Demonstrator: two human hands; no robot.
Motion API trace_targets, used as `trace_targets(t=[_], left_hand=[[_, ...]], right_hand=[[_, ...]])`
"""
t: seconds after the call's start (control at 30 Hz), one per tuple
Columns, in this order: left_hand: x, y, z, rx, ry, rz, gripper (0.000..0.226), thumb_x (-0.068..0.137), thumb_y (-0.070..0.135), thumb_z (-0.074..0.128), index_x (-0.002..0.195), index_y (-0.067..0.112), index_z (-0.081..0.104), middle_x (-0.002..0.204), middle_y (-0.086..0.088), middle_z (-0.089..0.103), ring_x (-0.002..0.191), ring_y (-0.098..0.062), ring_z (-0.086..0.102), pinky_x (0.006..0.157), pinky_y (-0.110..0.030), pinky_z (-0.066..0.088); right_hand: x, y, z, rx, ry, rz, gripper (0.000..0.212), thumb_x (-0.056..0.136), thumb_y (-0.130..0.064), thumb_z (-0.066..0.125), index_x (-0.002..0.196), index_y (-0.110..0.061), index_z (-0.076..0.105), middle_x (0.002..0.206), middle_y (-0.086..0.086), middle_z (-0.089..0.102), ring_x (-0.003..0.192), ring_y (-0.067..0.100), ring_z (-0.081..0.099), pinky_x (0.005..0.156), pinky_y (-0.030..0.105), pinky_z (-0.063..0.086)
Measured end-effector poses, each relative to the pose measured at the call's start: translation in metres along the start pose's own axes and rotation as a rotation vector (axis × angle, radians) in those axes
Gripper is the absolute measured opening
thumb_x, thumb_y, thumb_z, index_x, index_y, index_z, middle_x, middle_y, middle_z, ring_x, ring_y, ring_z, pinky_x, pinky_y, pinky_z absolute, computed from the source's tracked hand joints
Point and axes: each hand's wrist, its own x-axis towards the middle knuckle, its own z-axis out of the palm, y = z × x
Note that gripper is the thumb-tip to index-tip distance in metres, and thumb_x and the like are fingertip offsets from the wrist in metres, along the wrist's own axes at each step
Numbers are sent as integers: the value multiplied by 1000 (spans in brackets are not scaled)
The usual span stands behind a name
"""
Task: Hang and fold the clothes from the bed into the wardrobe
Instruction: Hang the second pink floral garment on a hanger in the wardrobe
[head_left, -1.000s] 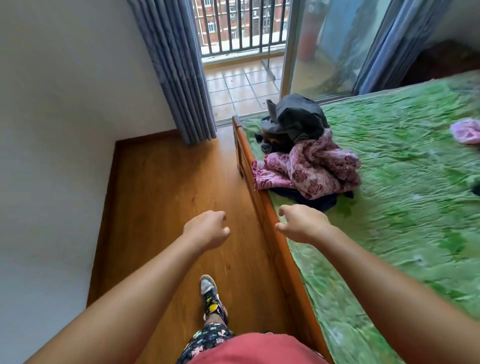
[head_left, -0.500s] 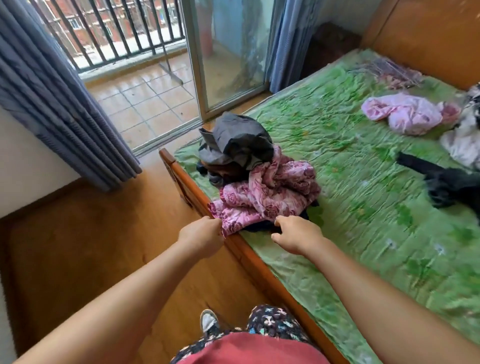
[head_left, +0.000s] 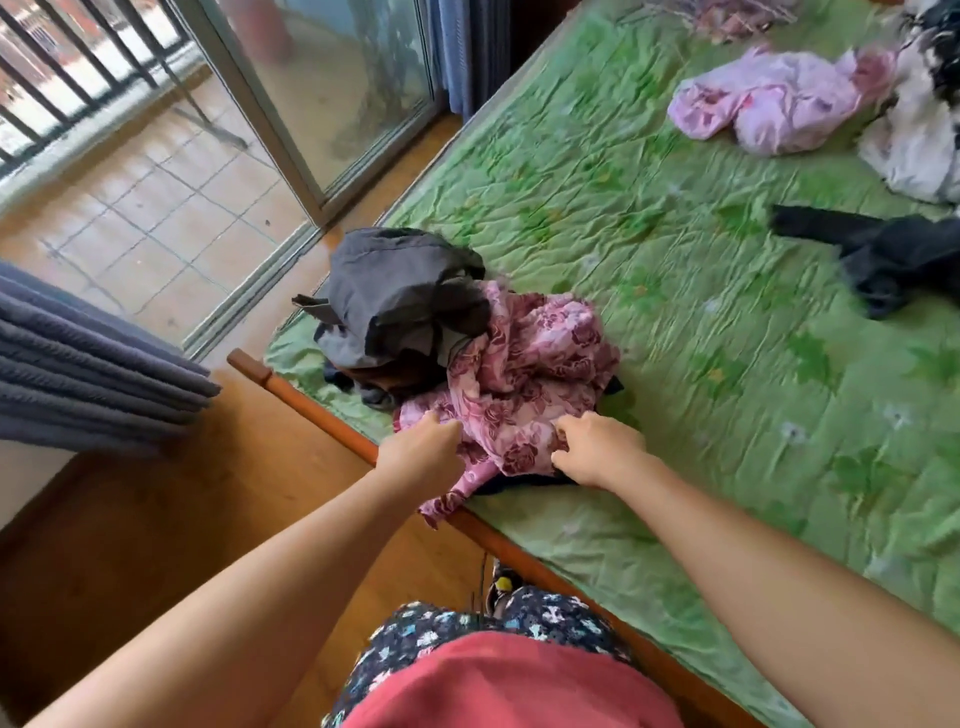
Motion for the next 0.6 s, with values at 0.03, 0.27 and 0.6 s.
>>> trace_targets(t=[0.03, 0.27, 0.6], left_hand=[[11, -1, 1, 8, -17, -4, 39, 90, 28, 51, 129, 23, 49, 115, -5, 50, 94, -29, 60, 66, -36, 50], [89, -8, 21, 93, -111, 36, 84, 91, 15, 48, 154, 49, 4, 124, -11, 50, 94, -32, 63, 57, -37, 51], [167, -22, 60, 97, -11, 237, 49, 85, 10, 55, 132, 24, 55, 120, -6, 64, 109, -32, 64, 80, -40, 57]], right_hand=[[8, 0, 3, 6, -16, 11, 42, 92, -47, 46, 129, -28, 49, 128, 6, 53, 114, 32, 57, 74, 37, 42], [59, -6, 49, 90, -111, 78, 66, 90, -54, 63, 145, -34, 32, 149, 10, 34, 134, 38, 39, 96, 49, 46], [107, -41, 122, 142, 50, 147, 60, 93, -45, 62, 146, -32, 38, 153, 7, 29, 145, 34, 21, 112, 58, 32]])
